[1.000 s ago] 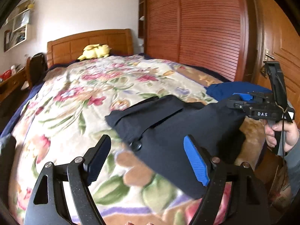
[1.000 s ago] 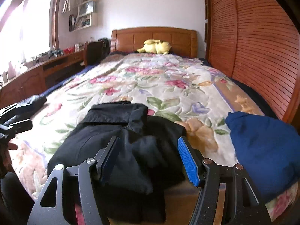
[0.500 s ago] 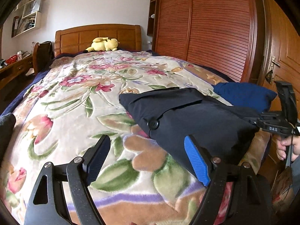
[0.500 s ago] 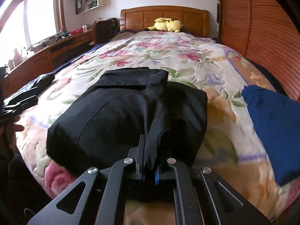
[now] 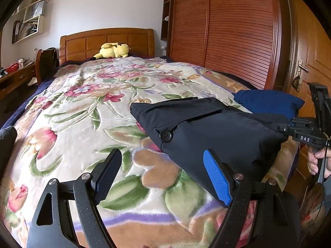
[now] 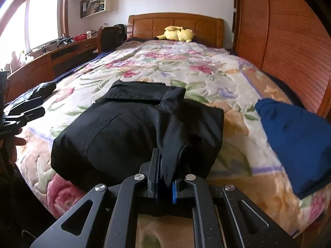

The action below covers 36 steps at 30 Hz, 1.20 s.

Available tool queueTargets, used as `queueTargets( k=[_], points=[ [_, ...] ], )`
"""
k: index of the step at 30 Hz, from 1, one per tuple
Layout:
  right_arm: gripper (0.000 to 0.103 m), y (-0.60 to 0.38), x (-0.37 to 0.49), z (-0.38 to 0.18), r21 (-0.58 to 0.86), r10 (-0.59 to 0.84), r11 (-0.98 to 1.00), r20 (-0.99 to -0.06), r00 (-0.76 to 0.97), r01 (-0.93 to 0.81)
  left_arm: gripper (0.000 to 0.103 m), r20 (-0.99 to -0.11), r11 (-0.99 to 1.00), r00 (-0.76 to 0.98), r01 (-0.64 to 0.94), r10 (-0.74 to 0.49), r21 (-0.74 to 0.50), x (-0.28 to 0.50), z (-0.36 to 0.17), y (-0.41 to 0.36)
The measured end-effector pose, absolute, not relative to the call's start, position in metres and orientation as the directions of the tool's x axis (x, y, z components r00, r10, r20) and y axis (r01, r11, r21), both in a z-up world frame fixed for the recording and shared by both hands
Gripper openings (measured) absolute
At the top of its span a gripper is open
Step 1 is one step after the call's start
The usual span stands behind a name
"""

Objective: Fold large clothes
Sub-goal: 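Close the right gripper on the folded black coat bundle, then lift the coat with the right gripper while the left gripper grasps its other edge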

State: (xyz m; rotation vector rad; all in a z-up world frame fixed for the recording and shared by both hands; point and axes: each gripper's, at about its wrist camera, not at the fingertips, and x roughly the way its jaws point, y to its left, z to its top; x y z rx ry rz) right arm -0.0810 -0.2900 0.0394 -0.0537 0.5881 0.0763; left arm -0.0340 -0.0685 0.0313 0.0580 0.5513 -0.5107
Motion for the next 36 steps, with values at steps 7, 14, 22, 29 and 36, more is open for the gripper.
queueTargets(
  k=[7, 14, 22, 29, 36],
  points=[
    [0.039, -0.291, -0.097, 0.058, -0.040, 0.011, 0.999, -0.471, 0.882, -0.034, 0.082, -0.513, 0.874, 0.730, 0.477, -0.451, -0.088, -0.036, 0.032, -0.068],
    [0.078, -0.297, -0.089, 0.052, 0.015, 0.007, 1.000, -0.476, 0.879, 0.001, 0.082, -0.516, 0.871, 0.726, 0.485, -0.454, -0.084, -0.036, 0.031, -0.070],
    [0.078, -0.304, -0.062, -0.003, 0.069, -0.005, 0.996, -0.630, 0.776, 0.063, 0.082, -0.519, 0.870, 0.725, 0.486, -0.453, -0.082, -0.037, 0.029, -0.071],
    [0.078, -0.302, -0.066, -0.020, 0.104, 0.012, 0.992, -0.656, 0.754, 0.075, 0.082, -0.538, 0.866, 0.710, 0.494, -0.454, -0.079, -0.007, 0.027, -0.081],
    [0.078, -0.316, -0.050, -0.032, 0.217, 0.113, 0.975, -0.669, 0.735, 0.048, 0.082, -0.602, 0.863, 0.670, 0.501, -0.435, -0.066, 0.065, 0.018, -0.109]
  ],
)
